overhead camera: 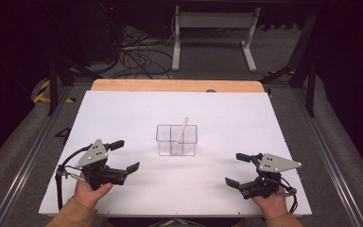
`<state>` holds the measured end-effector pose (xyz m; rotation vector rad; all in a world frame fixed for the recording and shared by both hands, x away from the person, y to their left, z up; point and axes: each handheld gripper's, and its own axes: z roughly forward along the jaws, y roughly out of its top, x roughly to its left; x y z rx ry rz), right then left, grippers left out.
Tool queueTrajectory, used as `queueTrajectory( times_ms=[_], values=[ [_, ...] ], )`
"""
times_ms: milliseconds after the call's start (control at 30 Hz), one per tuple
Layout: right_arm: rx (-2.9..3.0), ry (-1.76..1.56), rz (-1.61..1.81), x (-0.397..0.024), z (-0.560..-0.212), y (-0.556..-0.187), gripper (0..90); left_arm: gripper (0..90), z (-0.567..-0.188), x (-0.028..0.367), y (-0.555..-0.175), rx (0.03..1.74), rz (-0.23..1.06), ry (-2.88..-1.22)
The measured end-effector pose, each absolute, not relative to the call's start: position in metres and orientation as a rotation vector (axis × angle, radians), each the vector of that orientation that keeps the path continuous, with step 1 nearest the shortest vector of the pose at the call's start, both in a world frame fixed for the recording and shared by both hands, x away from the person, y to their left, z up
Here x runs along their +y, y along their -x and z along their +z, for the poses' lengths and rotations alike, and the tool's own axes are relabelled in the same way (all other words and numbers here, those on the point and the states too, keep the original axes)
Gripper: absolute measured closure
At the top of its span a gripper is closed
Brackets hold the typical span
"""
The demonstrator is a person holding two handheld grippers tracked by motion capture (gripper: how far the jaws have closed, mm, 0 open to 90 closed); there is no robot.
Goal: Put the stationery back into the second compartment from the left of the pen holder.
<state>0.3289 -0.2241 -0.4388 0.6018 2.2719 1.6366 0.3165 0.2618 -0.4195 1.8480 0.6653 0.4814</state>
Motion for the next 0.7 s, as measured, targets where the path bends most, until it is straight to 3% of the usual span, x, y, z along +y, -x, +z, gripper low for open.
queueTrajectory(
  times_ms=[200, 400, 700],
  values=[
    [2.276, -0.606, 1.632, -0.224, -0.44, -0.329, 7.8, 7.4, -0.437, 0.277, -0.313, 0.693, 0.429, -1.829],
    [2.274, -0.603, 1.628, -0.224, -0.441, -0.33, 7.7, 7.5, -0.451, 0.293, -0.303, 0.713, 0.512, -1.855],
    [2.277, -0.604, 1.623, -0.224, -0.443, -0.33, 7.6, 6.7, -0.45, 0.295, -0.301, 0.74, 0.516, -1.82]
  ],
)
